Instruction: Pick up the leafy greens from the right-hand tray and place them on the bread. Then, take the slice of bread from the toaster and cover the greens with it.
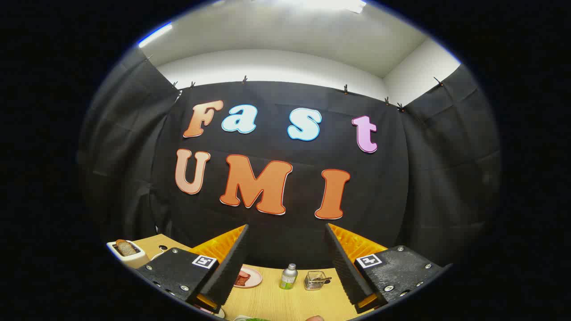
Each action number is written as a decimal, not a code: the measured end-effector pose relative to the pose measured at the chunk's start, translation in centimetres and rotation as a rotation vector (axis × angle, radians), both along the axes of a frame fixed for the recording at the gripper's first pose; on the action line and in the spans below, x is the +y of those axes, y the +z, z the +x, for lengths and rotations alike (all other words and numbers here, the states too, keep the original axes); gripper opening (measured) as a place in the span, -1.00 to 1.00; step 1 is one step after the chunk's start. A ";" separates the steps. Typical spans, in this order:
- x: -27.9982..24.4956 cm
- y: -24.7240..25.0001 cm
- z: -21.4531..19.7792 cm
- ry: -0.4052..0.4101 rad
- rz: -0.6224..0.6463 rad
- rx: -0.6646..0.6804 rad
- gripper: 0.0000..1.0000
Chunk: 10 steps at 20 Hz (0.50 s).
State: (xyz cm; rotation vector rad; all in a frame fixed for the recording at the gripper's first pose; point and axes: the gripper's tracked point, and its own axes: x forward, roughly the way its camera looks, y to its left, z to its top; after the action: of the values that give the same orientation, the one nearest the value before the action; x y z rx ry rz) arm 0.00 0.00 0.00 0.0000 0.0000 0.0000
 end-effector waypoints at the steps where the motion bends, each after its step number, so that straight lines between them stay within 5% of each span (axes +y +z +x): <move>1: -0.2 0.3 0.0 0.004 0.001 -0.006 0.95; 10: -1.4 0.9 -0.5 0.011 -0.013 -0.022 0.96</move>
State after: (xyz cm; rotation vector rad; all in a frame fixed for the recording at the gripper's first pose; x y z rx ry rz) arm -0.47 -1.40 0.92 -0.0128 -0.0224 0.0107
